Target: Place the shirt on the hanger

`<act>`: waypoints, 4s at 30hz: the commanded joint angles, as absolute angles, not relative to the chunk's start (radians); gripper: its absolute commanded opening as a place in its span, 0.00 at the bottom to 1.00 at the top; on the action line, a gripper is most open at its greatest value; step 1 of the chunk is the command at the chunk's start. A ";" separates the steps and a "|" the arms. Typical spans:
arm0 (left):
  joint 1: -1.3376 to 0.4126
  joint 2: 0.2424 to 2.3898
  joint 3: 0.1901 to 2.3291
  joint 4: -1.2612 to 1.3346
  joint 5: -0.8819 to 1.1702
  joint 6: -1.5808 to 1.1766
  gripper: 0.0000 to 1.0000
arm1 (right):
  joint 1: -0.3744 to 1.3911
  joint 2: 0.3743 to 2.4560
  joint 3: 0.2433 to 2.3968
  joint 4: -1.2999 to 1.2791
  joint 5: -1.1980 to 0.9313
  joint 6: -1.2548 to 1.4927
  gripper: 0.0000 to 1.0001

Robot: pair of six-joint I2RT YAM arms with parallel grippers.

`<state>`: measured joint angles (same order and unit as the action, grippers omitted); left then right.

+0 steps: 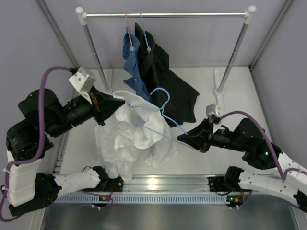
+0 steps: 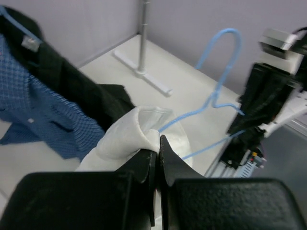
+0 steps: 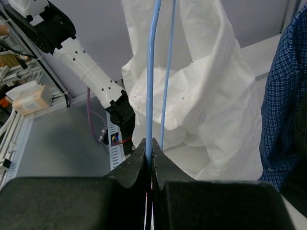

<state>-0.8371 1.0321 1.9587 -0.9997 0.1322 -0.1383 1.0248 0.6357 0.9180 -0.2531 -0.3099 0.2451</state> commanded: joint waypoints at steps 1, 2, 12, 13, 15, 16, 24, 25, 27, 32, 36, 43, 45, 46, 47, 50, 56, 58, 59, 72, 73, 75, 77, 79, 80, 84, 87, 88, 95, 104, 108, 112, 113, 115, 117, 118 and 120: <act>-0.834 1.080 1.859 -1.063 -0.141 -0.112 0.00 | 1.106 0.664 0.911 -0.196 -0.216 0.201 0.00; -0.834 1.089 1.801 -1.063 -0.134 -0.094 0.00 | 1.138 0.664 0.894 -0.222 -0.241 0.189 0.00; -0.834 0.962 1.471 -0.993 0.262 -0.043 0.00 | 1.157 0.387 0.701 -0.322 -0.266 0.193 0.00; -0.834 0.942 1.436 -0.976 0.296 -0.044 0.00 | 1.157 0.373 0.683 -0.321 -0.244 0.196 0.00; -0.834 0.881 1.404 -0.931 0.343 -0.037 0.00 | 1.157 0.370 0.670 -0.321 -0.213 0.195 0.00; -0.834 0.865 1.384 -0.922 0.379 -0.034 0.00 | 1.157 0.379 0.667 -0.319 -0.203 0.195 0.00; -0.834 0.807 1.368 -0.907 0.612 0.026 0.00 | 1.157 0.581 0.707 -0.209 -0.304 0.157 0.00; -0.834 0.802 1.368 -0.907 0.642 0.037 0.00 | 1.158 0.587 0.709 -0.195 -0.298 0.152 0.00; -0.834 0.792 1.370 -0.908 0.699 0.055 0.00 | 1.157 0.601 0.707 -0.167 -0.301 0.134 0.00; -0.834 0.796 1.384 -0.911 0.646 0.054 0.00 | 1.157 0.618 0.741 -0.146 -0.327 0.049 0.00; -0.834 0.795 1.419 -0.908 0.273 0.003 0.05 | 1.157 0.623 0.814 -0.308 -0.146 -0.055 0.00; -0.834 0.798 1.424 -0.905 0.198 -0.027 0.00 | 1.157 0.617 0.816 -0.344 0.096 -0.019 0.00; -0.834 0.805 1.419 -0.894 0.137 -0.040 0.00 | 1.157 0.614 0.831 -0.380 0.217 0.079 0.00; -0.834 0.819 1.416 -0.891 0.105 -0.047 0.00 | 1.161 0.612 0.842 -0.396 0.297 0.119 0.00; -0.834 0.824 1.410 -0.890 0.069 -0.049 0.01 | 1.164 0.609 0.845 -0.416 0.431 0.174 0.00; -0.834 0.836 1.369 -0.839 0.011 -0.084 0.04 | 1.239 0.588 0.830 -0.439 0.653 0.218 0.00; -0.834 0.804 1.128 -0.586 -0.096 -0.233 0.00 | 1.515 0.699 0.897 -0.616 1.112 0.383 0.00; -0.834 0.802 1.008 -0.517 -0.147 -0.291 0.02 | 1.610 0.776 0.949 -0.691 1.156 0.446 0.00; -0.834 0.804 0.971 -0.497 -0.155 -0.305 0.04 | 1.635 0.800 0.963 -0.716 1.167 0.478 0.00; -0.834 0.761 0.750 -0.390 -0.296 -0.460 0.51 | 1.658 0.824 0.969 -0.701 1.072 0.571 0.00; -0.836 0.765 0.750 -0.390 -0.281 -0.463 0.52 | 1.654 0.843 0.977 -0.700 1.069 0.565 0.00; -0.836 0.767 0.744 -0.390 -0.250 -0.480 0.55 | 1.629 0.867 1.000 -0.700 1.062 0.557 0.00; -0.836 0.756 0.736 -0.391 -0.255 -0.488 0.56 | 1.608 0.894 1.014 -0.700 1.040 0.548 0.00; -0.836 0.733 0.721 -0.393 -0.262 -0.498 0.56 | 1.574 0.916 1.029 -0.701 1.008 0.542 0.00; -0.836 0.706 0.718 -0.393 -0.265 -0.505 0.55 | 1.557 0.922 1.037 -0.701 0.997 0.543 0.00; -0.844 0.684 0.709 -0.419 -0.282 -0.523 0.46 | 1.497 0.959 1.054 -0.686 0.953 0.538 0.00; -0.856 0.699 0.686 -0.426 -0.319 -0.532 0.46 | 1.482 0.998 1.075 -0.664 0.931 0.526 0.00; -0.856 0.709 0.681 -0.423 -0.322 -0.532 0.46 | 1.480 1.008 1.087 -0.660 0.930 0.523 0.00; -0.857 0.772 0.687 -0.425 -0.366 -0.522 0.40 | 1.447 1.071 1.135 -0.620 0.884 0.480 0.00; -0.857 0.799 0.635 -0.423 -0.491 -0.555 0.21 | 1.437 1.075 1.157 -0.603 0.868 0.460 0.00; -0.857 0.822 0.676 -0.425 -0.538 -0.542 0.00 | 1.433 1.057 1.158 -0.597 0.861 0.454 0.00; -0.850 0.844 0.904 -0.669 -0.679 -0.520 0.00 | 1.420 1.003 1.111 -0.533 0.702 0.359 0.00; -0.842 0.857 0.966 -0.713 -0.719 -0.509 0.00 | 1.407 0.962 1.098 -0.513 0.573 0.303 0.00; -0.835 0.896 1.127 -0.774 -0.710 -0.453 0.00 | 1.390 0.921 1.072 -0.460 0.397 0.240 0.00; -0.830 0.932 1.211 -0.831 -0.637 -0.420 0.00 | 1.364 0.890 1.072 -0.446 0.191 0.189 0.00; -0.830 0.945 1.277 -0.845 -0.603 -0.401 0.00 | 1.359 0.887 1.083 -0.442 0.164 0.167 0.00; -0.830 0.980 1.325 -0.888 -0.484 -0.381 0.00 | 1.356 0.887 1.092 -0.431 0.176 0.158 0.00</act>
